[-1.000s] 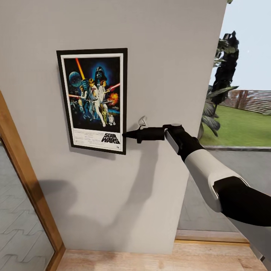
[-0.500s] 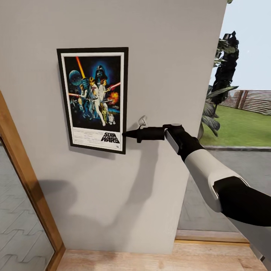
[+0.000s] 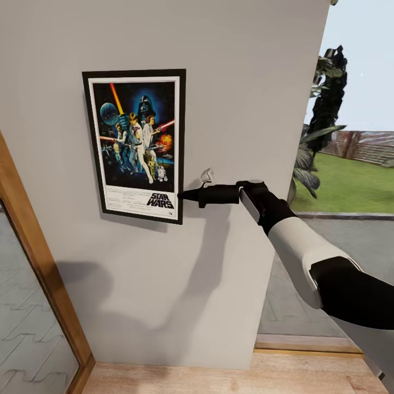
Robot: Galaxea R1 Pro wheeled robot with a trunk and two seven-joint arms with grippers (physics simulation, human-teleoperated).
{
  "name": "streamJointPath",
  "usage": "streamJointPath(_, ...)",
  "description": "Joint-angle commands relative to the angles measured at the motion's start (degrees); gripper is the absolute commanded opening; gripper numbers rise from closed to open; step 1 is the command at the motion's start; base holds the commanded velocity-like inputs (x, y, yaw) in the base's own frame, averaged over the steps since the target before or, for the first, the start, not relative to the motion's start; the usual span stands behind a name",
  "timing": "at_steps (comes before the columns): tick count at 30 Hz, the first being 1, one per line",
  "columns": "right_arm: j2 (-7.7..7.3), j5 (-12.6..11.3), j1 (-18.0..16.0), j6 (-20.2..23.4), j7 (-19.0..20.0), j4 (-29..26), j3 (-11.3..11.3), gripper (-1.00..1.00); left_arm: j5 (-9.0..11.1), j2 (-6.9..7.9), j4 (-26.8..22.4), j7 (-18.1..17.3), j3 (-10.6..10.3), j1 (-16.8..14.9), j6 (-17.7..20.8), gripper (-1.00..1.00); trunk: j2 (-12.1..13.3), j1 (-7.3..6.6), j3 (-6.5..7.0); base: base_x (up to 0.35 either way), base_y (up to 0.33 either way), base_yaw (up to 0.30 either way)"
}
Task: Pick up the poster from the kitchen countertop and hang it on one of the wall nails in the kitchen.
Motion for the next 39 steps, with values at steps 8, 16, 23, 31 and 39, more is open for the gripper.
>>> streamJointPath(8, -0.03, -0.68, -0.05, 0.78, 0.18, -0.05, 0.23, -1.00, 0.40, 0.01, 0.00, -0.29, 0.03, 0.03, 0.11, 1.00, -0.03, 0.02, -0.01, 0.020, 0.000, 0.000)
streamJointPath(16, 0.10, -0.68, -0.02, 0.83, 0.18, -0.82, 0.22, -1.00, 0.40, 0.00, 0.00, -0.29, 0.03, 0.03, 0.14, 1.00, -0.03, 0.02, -0.01, 0.054, 0.000, 0.000)
streamJointPath(23, 0.16, -0.68, -0.01, 0.81, 0.18, -0.99, 0.20, -1.00, 0.41, 0.01, 0.00, -0.29, 0.03, 0.03, 0.15, 1.00, -0.03, 0.02, -0.01, 0.007, 0.000, 0.000)
streamJointPath(31, 0.17, -0.68, 0.00, 0.81, 0.18, -1.02, 0.17, -1.00, 0.40, 0.01, 0.00, -0.29, 0.03, 0.00, 0.17, 1.00, -0.03, 0.02, -0.01, 0.076, 0.000, 0.000)
streamJointPath(39, 0.15, -0.68, 0.01, 0.80, 0.18, -1.02, 0.15, -1.00, 0.40, 0.01, 0.00, -0.29, 0.03, 0.01, 0.15, 1.00, -0.03, 0.02, -0.01, 0.014, 0.000, 0.000)
